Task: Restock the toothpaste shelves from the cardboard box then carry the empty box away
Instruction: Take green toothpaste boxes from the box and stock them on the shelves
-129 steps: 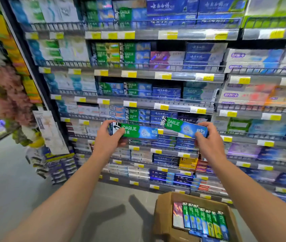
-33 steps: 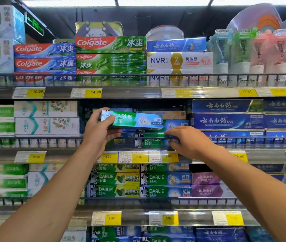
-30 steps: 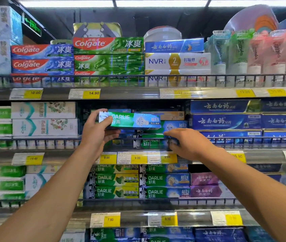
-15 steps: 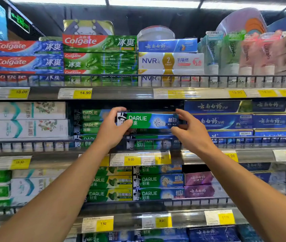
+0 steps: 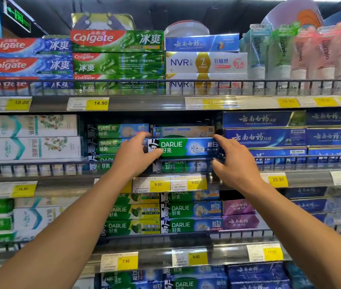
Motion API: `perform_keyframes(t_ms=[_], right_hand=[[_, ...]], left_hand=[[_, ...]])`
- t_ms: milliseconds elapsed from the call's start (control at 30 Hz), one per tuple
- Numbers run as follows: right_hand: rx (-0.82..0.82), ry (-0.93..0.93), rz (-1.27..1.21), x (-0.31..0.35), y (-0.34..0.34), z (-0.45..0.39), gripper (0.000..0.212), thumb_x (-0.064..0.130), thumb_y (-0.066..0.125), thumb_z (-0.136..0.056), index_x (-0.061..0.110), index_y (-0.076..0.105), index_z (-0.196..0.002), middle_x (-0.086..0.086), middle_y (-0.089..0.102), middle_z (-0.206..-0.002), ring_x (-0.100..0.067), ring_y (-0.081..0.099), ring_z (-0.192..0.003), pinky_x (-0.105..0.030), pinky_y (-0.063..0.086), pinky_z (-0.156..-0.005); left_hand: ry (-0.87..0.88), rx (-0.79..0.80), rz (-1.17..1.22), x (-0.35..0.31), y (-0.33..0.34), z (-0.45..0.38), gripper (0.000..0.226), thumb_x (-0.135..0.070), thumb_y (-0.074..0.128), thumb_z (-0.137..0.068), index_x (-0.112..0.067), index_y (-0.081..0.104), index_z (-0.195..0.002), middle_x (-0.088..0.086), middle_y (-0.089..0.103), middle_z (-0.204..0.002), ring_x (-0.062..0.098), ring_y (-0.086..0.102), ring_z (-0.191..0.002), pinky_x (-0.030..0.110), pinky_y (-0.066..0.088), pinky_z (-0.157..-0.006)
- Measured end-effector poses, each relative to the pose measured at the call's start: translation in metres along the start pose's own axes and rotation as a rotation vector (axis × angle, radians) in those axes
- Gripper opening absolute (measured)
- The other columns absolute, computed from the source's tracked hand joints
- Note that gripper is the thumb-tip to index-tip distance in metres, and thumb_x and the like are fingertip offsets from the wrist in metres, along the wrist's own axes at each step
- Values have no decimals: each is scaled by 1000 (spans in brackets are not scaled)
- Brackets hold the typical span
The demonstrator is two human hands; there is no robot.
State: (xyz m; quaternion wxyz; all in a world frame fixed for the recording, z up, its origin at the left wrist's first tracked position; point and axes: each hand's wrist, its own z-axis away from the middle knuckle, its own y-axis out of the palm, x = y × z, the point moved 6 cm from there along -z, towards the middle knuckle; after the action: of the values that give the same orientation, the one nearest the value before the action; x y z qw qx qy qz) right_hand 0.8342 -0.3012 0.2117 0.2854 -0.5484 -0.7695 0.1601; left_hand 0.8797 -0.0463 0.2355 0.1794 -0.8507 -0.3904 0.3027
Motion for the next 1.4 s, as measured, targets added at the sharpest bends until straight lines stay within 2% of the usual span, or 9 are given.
perform_keyframes(t_ms=[133, 367, 467, 667, 900, 1000, 1133, 1267, 1400], right_hand=[[14, 17, 2, 2, 2, -3, 71, 30, 57, -89, 23, 25, -152, -3, 44, -135, -26, 46, -119, -38, 42, -94], [41, 63, -16, 2, 5, -2, 74, 29, 59, -89, 25, 22, -153, -3, 39, -134, -26, 52, -109, -33, 40, -80], [41, 68, -21, 3, 4, -1, 75, 29, 59, -88, 25, 22, -153, -4, 39, -135, -26, 52, -111, -36, 44, -84], [37, 75, -12, 3, 4, 0, 75, 29, 60, -88, 25, 22, -152, -5, 40, -135, -27, 52, -108, -36, 42, -80], [34, 78, -20, 3, 0, -1, 71, 28, 59, -87, 25, 26, -150, -4, 41, -136, -27, 52, -111, -41, 47, -87], [42, 82, -5, 3, -1, -2, 71, 29, 60, -87, 26, 26, -150, -5, 42, -135, -28, 51, -114, -43, 47, -90], [49, 92, 23, 2, -1, 0, 74, 30, 60, -86, 28, 24, -150, -7, 46, -136, -31, 50, -119, -46, 46, -94], [61, 102, 39, 2, 1, 1, 76, 31, 60, -87, 29, 20, -151, -8, 47, -135, -32, 51, -117, -45, 46, -92], [76, 102, 96, 1, 1, 2, 78, 33, 60, -88, 29, 17, -153, -8, 56, -124, -31, 55, -110, -44, 48, -86]], left_hand=[[-8, -41, -29, 0, 2, -5, 52, -50, 65, -85, -25, 53, -130, -4, 57, -81, 18, 53, -77, 30, 40, -66], [5, -36, -11, -5, 5, -9, 52, -47, 68, -85, -23, 55, -129, -13, 50, -73, 16, 51, -75, 29, 36, -63], [4, -42, -9, -4, 5, -10, 53, -47, 68, -85, -22, 56, -130, -8, 52, -77, 17, 51, -78, 29, 38, -65], [7, -44, -2, -3, 5, -9, 52, -46, 69, -85, -22, 57, -130, -12, 50, -70, 13, 50, -72, 28, 37, -60], [1, -9, -26, -5, 5, -9, 58, -44, 66, -87, -20, 52, -138, 6, 69, -101, 23, 58, -94, 28, 41, -73], [-7, 22, -53, -5, 7, -9, 61, -46, 65, -87, -23, 48, -141, 0, 63, -85, 20, 53, -82, 30, 45, -72], [17, 24, -131, -7, 3, -4, 59, -44, 63, -88, -25, 46, -142, -3, 58, -76, 23, 56, -82, 31, 45, -68], [30, 5, -190, -10, 0, 1, 59, -44, 61, -89, -25, 44, -142, 2, 62, -84, 24, 57, -84, 31, 41, -67], [-8, 116, -175, -15, 5, -1, 64, -37, 59, -93, -20, 34, -149, 10, 63, -124, 32, 58, -106, 36, 45, -78]])
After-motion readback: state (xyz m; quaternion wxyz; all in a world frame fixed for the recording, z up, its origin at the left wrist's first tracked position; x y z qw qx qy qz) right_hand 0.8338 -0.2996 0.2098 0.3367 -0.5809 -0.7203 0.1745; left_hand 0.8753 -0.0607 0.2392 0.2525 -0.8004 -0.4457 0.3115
